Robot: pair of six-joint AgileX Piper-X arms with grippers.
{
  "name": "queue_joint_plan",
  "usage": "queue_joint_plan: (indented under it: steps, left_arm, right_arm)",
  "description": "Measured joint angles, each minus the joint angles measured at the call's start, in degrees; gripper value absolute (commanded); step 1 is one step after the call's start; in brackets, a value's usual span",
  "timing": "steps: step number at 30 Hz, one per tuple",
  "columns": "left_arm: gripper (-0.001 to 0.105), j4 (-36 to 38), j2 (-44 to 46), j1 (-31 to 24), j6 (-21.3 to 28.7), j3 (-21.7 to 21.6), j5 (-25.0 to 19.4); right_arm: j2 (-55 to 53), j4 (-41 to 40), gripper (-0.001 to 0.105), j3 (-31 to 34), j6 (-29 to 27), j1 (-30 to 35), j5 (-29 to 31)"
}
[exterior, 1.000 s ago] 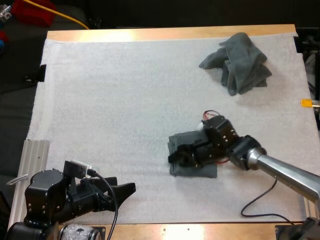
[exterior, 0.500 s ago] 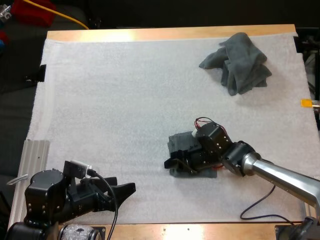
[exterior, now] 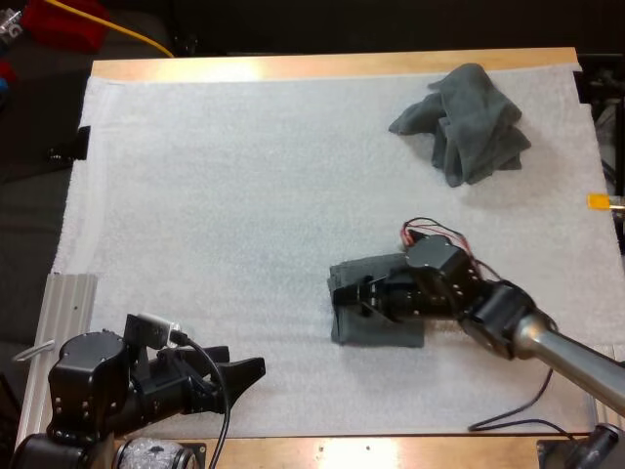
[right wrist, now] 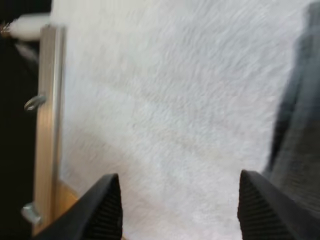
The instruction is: Pick towel from pile, fold and stack
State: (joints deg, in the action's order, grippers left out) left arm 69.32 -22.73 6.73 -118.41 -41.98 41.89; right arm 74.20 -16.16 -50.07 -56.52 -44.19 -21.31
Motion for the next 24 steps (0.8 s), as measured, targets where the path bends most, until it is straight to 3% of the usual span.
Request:
queue_joint_plan:
  steps: [14,20,24]
  left_arm:
    - [0.07,0.0,0.0,0.0,0.0,0.0,0.0]
    - [0.07,0.0,0.0,0.0,0.83,0.0,0.0]
    - [0.07,0.0,0.0,0.0,2.4,0.0,0.0]
  right_arm:
    - [-15.29,-22.9,0.051,0.08,-9.3,0.0,7.49]
    - [-20.61,-26.65,0.071,0.08,-10.81,0.0,8.14]
    - [-22.87,-27.07,0.073,0.08,-11.13,0.0,8.44]
